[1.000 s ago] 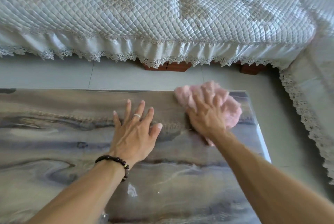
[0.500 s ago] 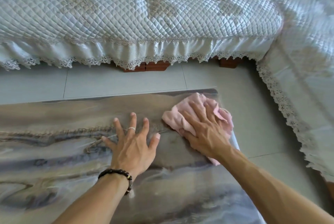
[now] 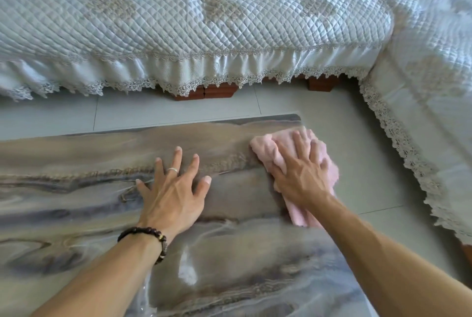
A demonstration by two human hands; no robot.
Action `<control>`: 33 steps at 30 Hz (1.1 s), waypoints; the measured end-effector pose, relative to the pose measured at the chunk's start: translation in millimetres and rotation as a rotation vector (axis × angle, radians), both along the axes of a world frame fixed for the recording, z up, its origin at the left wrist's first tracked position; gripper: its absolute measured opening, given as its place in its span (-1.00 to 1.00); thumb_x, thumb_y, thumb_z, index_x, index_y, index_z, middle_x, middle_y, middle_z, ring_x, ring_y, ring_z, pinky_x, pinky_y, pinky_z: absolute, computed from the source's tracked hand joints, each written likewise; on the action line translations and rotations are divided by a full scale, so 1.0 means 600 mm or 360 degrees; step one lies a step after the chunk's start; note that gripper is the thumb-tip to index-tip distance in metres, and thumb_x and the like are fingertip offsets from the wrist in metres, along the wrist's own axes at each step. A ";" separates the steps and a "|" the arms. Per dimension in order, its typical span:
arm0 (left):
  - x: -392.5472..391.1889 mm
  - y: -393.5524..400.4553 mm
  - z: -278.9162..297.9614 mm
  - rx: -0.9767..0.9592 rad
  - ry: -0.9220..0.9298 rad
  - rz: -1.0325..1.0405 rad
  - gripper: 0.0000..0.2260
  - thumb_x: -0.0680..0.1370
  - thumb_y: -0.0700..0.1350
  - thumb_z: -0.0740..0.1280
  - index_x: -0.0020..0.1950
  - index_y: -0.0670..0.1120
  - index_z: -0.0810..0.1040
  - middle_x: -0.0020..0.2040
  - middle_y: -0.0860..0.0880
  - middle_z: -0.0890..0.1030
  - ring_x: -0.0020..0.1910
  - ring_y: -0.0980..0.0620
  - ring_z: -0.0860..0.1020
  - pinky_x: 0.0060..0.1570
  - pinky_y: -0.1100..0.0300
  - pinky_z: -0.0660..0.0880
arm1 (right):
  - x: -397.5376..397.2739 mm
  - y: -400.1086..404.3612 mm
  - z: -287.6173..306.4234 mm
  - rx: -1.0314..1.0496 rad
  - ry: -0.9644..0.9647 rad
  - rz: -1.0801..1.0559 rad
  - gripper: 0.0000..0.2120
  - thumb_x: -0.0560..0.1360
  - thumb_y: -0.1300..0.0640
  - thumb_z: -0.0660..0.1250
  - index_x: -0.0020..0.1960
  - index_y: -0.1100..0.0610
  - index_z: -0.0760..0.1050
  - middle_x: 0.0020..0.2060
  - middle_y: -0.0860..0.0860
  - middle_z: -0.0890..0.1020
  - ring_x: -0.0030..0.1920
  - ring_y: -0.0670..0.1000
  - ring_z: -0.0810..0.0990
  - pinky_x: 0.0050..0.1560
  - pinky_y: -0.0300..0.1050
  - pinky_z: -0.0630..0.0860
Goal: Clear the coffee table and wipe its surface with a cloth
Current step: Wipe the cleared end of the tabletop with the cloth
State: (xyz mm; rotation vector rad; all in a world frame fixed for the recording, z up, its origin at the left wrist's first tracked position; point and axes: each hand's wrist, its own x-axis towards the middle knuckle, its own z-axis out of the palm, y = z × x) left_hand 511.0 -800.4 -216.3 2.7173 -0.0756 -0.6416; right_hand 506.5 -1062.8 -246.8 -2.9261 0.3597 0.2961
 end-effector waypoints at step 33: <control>-0.163 0.011 0.002 0.0065 0.0124 -0.0176 -0.42 0.58 0.25 -0.18 0.57 0.06 0.00 0.57 0.05 -0.23 0.51 -0.03 -0.31 0.43 -0.27 -0.20 | -0.198 0.026 -0.006 -0.0039 -0.0107 0.0390 -0.47 0.55 -0.11 0.16 0.47 -0.29 0.09 0.57 0.12 0.05 0.55 0.33 -0.03 0.38 0.48 0.08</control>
